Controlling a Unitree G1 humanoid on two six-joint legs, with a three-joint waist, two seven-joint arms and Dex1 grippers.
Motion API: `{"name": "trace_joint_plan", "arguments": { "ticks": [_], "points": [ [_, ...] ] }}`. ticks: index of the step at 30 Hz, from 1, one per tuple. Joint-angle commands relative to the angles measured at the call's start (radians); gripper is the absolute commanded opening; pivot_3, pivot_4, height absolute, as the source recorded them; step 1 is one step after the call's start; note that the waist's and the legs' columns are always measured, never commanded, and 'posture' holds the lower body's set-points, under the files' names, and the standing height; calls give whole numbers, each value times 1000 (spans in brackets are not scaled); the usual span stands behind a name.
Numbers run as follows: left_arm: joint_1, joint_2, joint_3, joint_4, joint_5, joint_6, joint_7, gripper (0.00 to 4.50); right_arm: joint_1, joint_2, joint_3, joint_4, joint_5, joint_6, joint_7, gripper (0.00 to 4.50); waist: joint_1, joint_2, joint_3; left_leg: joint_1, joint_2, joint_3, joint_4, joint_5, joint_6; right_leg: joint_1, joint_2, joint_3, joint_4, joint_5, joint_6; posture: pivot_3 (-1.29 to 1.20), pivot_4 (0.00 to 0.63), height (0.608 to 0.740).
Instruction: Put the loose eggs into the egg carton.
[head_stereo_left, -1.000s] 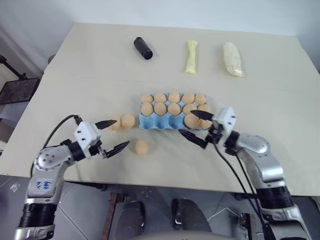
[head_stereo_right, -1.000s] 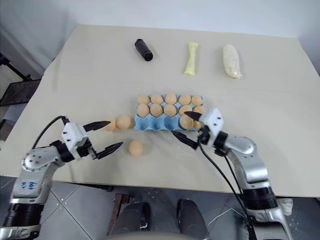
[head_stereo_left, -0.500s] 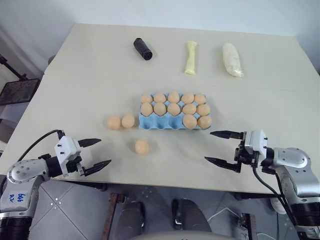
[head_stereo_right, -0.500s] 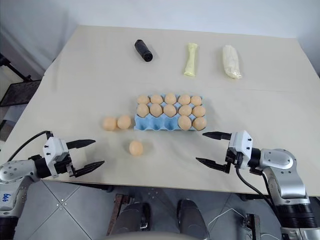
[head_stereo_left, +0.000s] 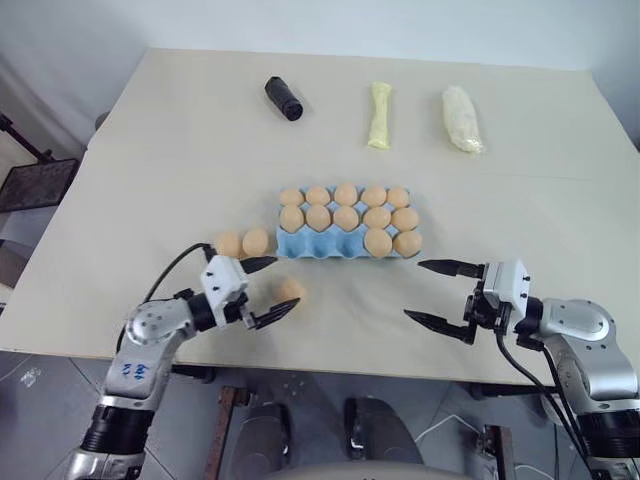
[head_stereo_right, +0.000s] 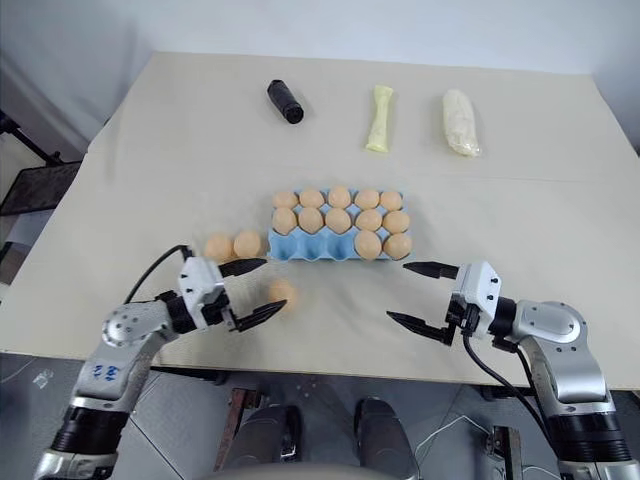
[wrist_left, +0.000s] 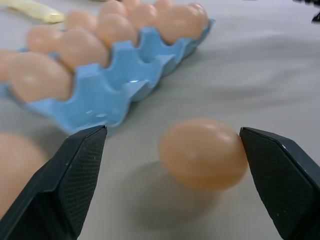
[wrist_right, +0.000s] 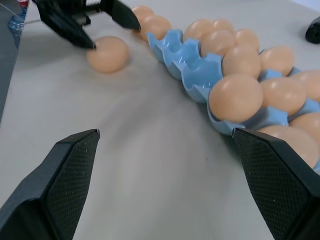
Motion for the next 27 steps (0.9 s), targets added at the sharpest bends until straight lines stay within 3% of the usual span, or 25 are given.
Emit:
{"name": "trace_joint_plan", "arguments": {
  "ticks": [1,4,7,16,20,23,27],
  "points": [
    [-15,-10,-26,22,19,-20,-1,4500,1,1,-23,-43,15,6,-19,4456,1,0,0,0,0,0,0,0,0,0,0,0,0,0,0,0,150,740],
    [-35,-20,-40,49,37,-27,7,4500,5,2,-25,-47,15,6,-30,4456,2,0,0,0,0,0,0,1,0,0,0,0,0,0,0,0,150,740],
    [-79,-51,-57,102,56,-45,27,3935,20,9,-33,-57,15,2,-53,4500,6,0,0,0,0,-1,0,1,0,0,0,0,0,0,0,0,150,740],
    [-108,-83,-73,126,55,-60,14,1080,48,13,-36,-81,17,4,-88,4500,1,0,0,0,0,0,0,0,0,0,0,0,0,0,0,0,150,740],
    [-104,-90,-59,127,43,-55,27,1080,60,12,-36,-86,18,1,-96,4500,3,0,0,0,0,0,1,1,0,0,0,0,0,0,0,0,150,740],
    [-94,-89,-65,106,26,-40,9,1703,68,11,-37,-86,19,0,-100,4500,3,0,0,0,0,0,1,1,0,1,0,0,0,0,1,0,150,740],
    [-89,-100,-71,102,31,-39,20,2941,76,10,-39,-89,21,-2,-100,4500,3,0,0,0,0,-1,0,1,0,1,0,0,0,0,1,0,150,740]
  ]
}}
